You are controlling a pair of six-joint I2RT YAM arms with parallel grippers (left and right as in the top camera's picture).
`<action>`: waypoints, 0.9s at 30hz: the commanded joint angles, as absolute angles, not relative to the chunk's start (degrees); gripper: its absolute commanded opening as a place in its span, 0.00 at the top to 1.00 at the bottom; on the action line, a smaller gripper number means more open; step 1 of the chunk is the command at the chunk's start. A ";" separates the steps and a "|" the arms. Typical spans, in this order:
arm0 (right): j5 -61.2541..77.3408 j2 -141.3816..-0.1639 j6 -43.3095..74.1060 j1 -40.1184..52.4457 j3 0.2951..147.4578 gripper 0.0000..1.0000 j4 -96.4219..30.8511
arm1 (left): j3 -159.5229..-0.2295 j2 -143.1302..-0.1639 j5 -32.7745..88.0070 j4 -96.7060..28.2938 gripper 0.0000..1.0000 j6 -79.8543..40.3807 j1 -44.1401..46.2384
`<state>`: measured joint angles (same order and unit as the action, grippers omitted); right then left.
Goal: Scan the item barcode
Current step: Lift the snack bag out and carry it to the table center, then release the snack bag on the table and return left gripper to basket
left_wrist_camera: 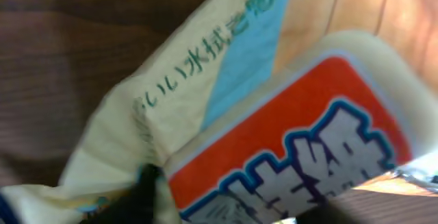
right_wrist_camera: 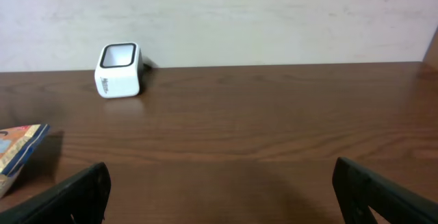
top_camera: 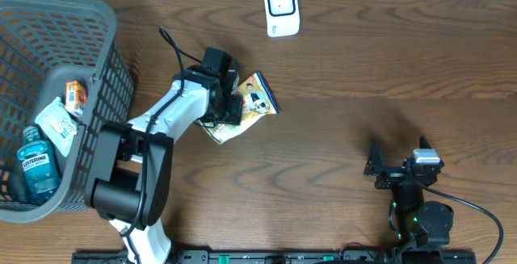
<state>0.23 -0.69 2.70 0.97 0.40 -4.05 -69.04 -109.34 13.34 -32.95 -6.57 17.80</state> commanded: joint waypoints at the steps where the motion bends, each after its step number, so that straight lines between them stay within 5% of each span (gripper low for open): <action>1: -0.05 -0.32 2.04 0.40 0.32 0.01 -4.27 | -68.51 -110.69 12.32 -33.06 0.01 -6.24 17.82; 27: -0.05 -0.38 2.07 0.40 0.32 0.01 -4.27 | -71.77 -66.70 5.30 -34.59 0.02 -4.25 12.12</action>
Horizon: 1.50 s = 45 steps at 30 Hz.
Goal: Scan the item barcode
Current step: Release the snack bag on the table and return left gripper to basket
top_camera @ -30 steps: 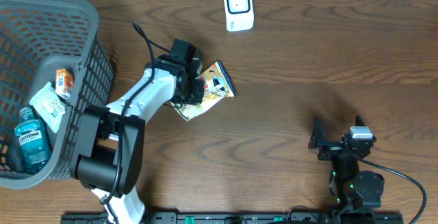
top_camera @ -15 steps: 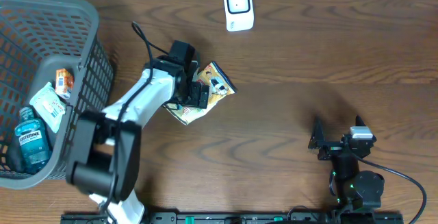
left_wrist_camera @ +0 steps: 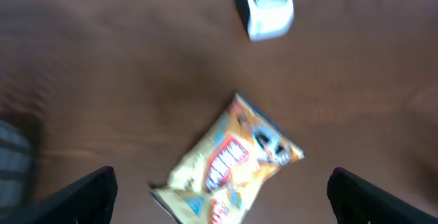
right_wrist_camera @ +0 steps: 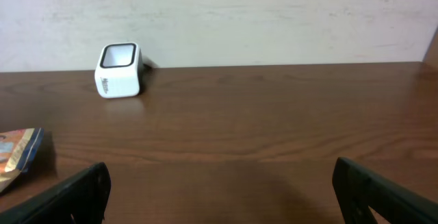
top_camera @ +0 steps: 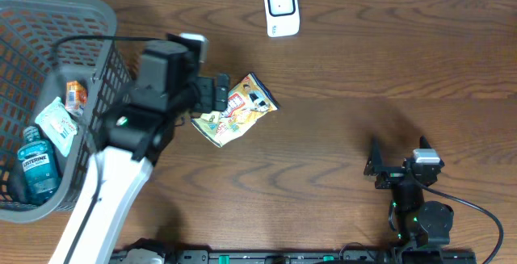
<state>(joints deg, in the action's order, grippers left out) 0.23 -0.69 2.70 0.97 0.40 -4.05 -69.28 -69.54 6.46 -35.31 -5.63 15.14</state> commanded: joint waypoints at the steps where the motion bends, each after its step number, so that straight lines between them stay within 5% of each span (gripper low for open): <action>1: -0.05 -0.38 2.07 0.40 0.32 0.01 -4.27 | -72.69 -65.89 5.30 -34.59 0.02 -4.25 10.66; 21: -0.05 -0.38 2.04 0.40 0.32 0.01 -4.27 | -84.88 -69.34 5.34 -43.90 0.02 -19.18 -33.34; 45: -0.08 -0.38 2.07 0.40 0.32 0.01 -4.27 | -84.55 -92.12 5.50 -52.71 0.02 -19.20 -35.62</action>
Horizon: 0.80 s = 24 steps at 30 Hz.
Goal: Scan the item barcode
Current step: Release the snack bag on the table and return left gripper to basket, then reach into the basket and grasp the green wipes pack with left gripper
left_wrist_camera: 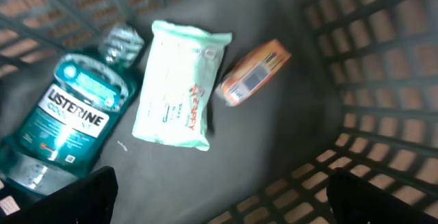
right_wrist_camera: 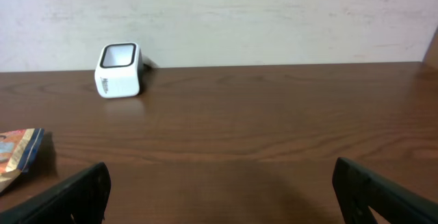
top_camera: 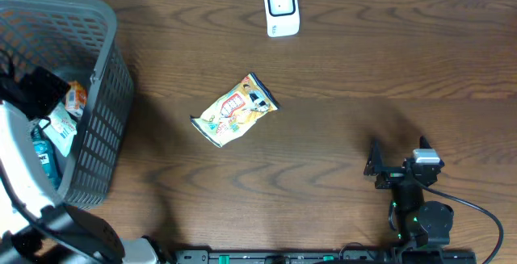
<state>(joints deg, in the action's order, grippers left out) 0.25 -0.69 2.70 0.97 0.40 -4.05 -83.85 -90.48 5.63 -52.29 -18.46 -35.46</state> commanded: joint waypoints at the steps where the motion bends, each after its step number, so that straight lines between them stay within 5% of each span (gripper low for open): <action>1: -0.08 -0.38 2.07 0.40 0.32 0.01 -4.27 | -84.55 -93.03 5.48 -52.88 0.02 -19.20 -35.62; 24: -0.05 -0.38 2.07 0.40 0.32 0.01 -4.27 | -77.38 -102.26 5.48 -48.29 0.02 -19.18 -35.62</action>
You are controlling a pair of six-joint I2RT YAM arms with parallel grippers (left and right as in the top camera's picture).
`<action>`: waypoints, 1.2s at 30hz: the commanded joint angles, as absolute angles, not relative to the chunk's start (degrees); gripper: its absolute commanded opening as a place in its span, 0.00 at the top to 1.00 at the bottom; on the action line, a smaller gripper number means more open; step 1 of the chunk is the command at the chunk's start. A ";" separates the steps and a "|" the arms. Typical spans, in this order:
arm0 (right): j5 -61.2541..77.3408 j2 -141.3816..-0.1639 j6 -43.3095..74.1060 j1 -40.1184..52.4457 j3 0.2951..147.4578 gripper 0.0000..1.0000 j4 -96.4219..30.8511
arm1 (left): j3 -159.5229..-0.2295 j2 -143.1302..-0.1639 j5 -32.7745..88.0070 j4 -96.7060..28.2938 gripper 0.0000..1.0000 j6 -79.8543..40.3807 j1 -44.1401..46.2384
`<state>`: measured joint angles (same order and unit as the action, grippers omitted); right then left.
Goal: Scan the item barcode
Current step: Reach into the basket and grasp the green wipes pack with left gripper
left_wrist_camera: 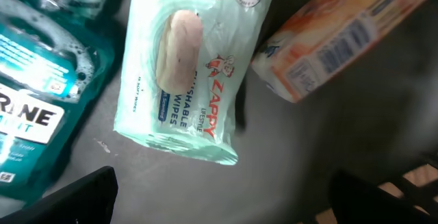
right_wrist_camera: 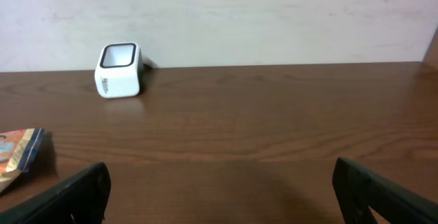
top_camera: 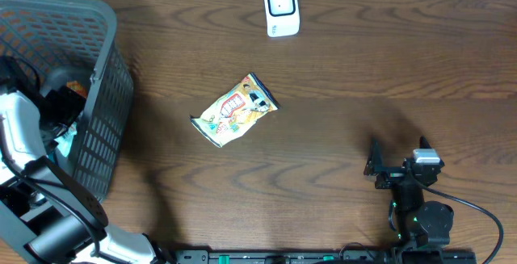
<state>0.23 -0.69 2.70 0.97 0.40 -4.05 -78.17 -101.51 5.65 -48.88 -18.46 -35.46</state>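
My left gripper [left_wrist_camera: 222, 200] is open and low inside the grey basket [top_camera: 103, 22], just above a pale green wipes pack [left_wrist_camera: 191, 66]. An orange box [left_wrist_camera: 339, 35] with its barcode showing lies to the right of the pack, a teal mouthwash bottle [left_wrist_camera: 37, 94] to the left. The white scanner [top_camera: 282, 9] stands at the table's far edge. A yellow snack bag [top_camera: 237, 109] lies mid-table. My right gripper [right_wrist_camera: 222, 190] rests open near the front right.
The basket's mesh walls close round the left arm [top_camera: 24, 147]. The scanner [right_wrist_camera: 120, 69] and a corner of the snack bag [right_wrist_camera: 17, 152] show in the right wrist view, with a pale wall behind the table.
My left gripper has dropped lower into the basket, so the wipes pack and orange box now fill its view. It stays open. The right arm has not moved.
My left gripper was down on the snack bag in the middle of the table. Then it was open and raised above the bag, which stayed on the table. Then it was over the basket, and now it is deep inside it.
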 commanded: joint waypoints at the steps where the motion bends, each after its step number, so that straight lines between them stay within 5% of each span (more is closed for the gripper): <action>1: -0.08 -0.38 2.04 0.40 0.32 0.01 -4.27 | -76.99 -102.35 5.48 -47.81 0.02 -19.16 -35.62; 36: -0.05 -0.38 2.07 0.40 0.32 0.01 -4.27 | -63.86 -102.78 4.78 -30.20 0.02 -19.00 -35.62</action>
